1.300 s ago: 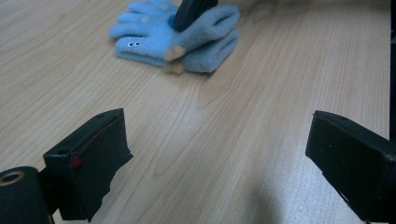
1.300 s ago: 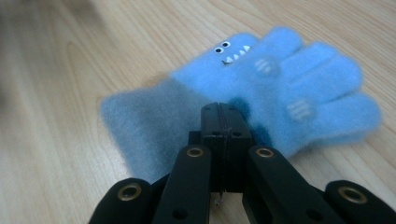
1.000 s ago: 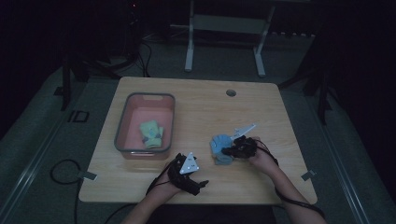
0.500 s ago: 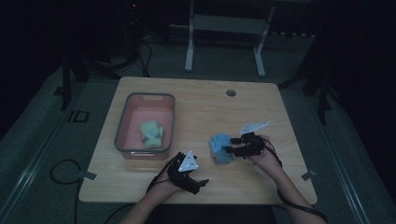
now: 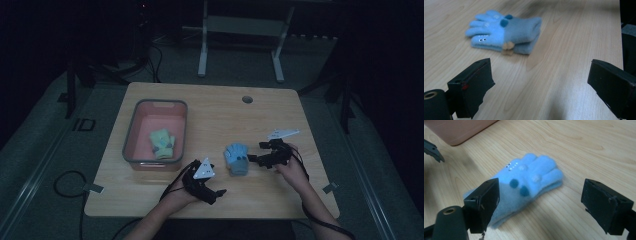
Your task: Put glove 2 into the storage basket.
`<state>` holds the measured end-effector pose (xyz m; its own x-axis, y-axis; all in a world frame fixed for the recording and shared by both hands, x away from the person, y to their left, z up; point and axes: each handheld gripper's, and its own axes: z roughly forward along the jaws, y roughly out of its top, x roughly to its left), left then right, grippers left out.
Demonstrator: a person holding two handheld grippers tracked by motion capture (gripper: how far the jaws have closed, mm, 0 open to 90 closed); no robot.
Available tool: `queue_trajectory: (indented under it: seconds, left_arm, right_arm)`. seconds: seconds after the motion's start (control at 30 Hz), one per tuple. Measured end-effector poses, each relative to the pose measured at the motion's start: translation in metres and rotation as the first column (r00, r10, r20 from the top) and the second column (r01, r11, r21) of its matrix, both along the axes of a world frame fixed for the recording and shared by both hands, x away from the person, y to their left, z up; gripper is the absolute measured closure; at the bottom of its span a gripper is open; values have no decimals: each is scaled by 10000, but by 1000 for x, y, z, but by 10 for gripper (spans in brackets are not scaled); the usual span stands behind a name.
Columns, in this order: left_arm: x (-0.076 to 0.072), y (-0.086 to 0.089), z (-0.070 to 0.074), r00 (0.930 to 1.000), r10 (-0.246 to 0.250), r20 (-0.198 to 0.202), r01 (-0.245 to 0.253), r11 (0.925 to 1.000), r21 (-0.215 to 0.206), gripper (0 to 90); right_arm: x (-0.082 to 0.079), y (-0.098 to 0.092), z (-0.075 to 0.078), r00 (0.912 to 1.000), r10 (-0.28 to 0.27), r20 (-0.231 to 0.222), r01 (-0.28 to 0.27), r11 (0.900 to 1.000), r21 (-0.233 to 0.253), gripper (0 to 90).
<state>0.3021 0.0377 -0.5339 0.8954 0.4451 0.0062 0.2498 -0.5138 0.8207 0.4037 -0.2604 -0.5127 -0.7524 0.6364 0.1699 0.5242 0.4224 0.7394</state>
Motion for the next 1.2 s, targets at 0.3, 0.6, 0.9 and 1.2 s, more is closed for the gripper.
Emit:
queue_trajectory:
  seconds: [0.3, 0.6, 0.9, 1.2]
  left_arm:
    - [16, -20, 5, 9978, -578, 314, 568, 9979, 317, 65]
    - [37, -43, 7, 9874, -1261, 959, 1174, 9888, 918, 153]
    - [47, -65, 5, 9746, -1881, 1218, 1695, 9743, 1485, 295]
    - [52, -80, -6, 9685, -2197, 1170, 1845, 9491, 2552, 391]
  right_arm:
    - [2, 5, -3, 9996, -160, -226, 157, 9998, -142, 169]
    - [16, 13, -4, 9992, -145, -367, 137, 9996, -236, 411]
    - [32, 27, -14, 9980, -300, -560, 284, 9991, -305, 403]
    - [33, 30, -24, 9942, -564, -914, 520, 9974, -498, 352]
